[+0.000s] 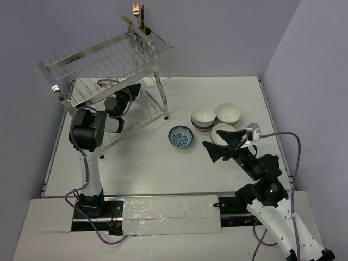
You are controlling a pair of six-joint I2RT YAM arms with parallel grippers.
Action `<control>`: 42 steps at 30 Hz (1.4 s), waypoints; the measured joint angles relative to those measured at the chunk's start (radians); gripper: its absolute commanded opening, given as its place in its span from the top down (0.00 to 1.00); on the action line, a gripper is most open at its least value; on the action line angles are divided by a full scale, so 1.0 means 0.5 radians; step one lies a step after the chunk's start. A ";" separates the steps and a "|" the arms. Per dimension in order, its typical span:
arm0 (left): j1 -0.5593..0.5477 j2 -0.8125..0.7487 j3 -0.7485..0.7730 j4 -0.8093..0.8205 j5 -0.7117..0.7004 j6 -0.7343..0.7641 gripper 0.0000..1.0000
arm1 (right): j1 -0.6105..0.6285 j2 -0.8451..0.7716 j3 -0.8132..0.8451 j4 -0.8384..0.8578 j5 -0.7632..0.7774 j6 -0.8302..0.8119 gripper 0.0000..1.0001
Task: Load the bowls into the dish rack
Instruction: Insert the bowl into the dish rack.
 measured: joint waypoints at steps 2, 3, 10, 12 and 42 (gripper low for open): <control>0.001 0.002 0.000 0.000 0.005 -0.005 1.00 | 0.001 0.001 0.000 0.001 -0.009 0.000 0.07; 0.002 0.003 0.000 0.001 0.006 -0.006 1.00 | 0.001 0.002 0.000 0.002 -0.014 0.000 0.07; 0.006 0.029 0.020 0.024 0.016 -0.039 1.00 | 0.001 0.010 0.000 0.008 -0.030 -0.007 0.08; 0.008 0.043 0.034 0.034 0.022 -0.056 1.00 | 0.001 0.012 0.000 0.012 -0.031 -0.008 0.08; 0.011 0.077 -0.042 0.201 -0.038 -0.126 0.96 | 0.005 0.027 0.000 0.013 -0.066 -0.030 0.08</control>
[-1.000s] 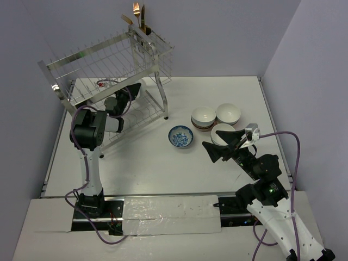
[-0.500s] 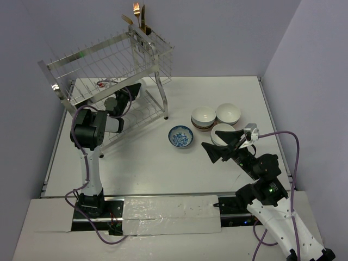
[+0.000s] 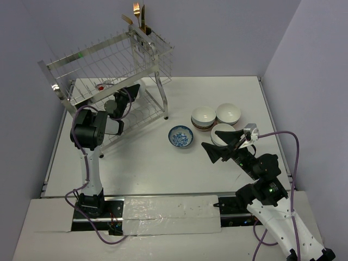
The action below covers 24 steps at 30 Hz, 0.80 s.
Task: Load the bowls into the dish rack
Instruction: Insert the bowl into the dish rack.
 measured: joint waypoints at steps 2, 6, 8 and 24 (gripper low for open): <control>0.000 0.000 -0.009 0.011 -0.004 -0.002 0.94 | 0.000 0.000 0.000 0.000 0.000 -0.001 0.08; -0.003 -0.005 -0.046 0.045 -0.027 -0.007 0.92 | 0.002 0.000 0.000 0.000 0.000 -0.002 0.08; -0.005 -0.014 -0.071 0.056 -0.047 -0.007 0.92 | 0.004 0.000 0.000 0.000 0.000 -0.002 0.08; 0.022 -0.047 -0.205 0.123 -0.140 -0.090 0.85 | 0.022 0.000 0.000 0.000 0.001 -0.008 0.08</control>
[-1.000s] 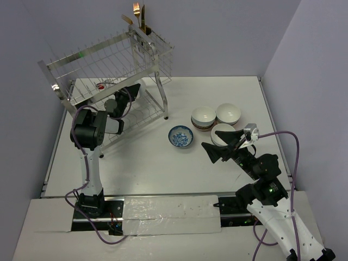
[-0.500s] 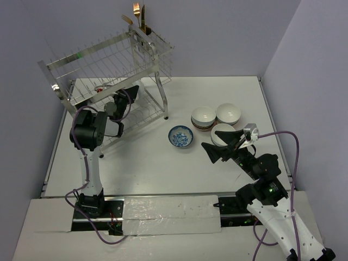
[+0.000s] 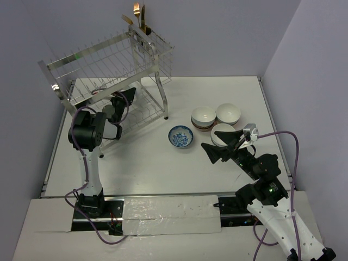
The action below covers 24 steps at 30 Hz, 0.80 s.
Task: Load the bowls into the dish rack
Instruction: Insert the bowl into the dish rack.
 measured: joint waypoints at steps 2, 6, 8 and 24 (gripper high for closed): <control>0.011 -0.011 -0.031 -0.008 -0.011 0.001 0.83 | 0.000 0.000 0.000 0.000 0.000 0.000 0.08; 0.029 -0.022 -0.096 -0.011 0.001 -0.015 0.75 | 0.002 -0.001 0.000 0.000 0.001 0.000 0.08; 0.029 -0.028 -0.108 -0.047 0.010 -0.018 0.70 | 0.006 -0.001 0.000 0.000 0.001 0.000 0.08; 0.027 -0.120 -0.203 -0.230 0.006 0.010 0.14 | 0.008 -0.001 0.000 0.000 0.006 -0.006 0.08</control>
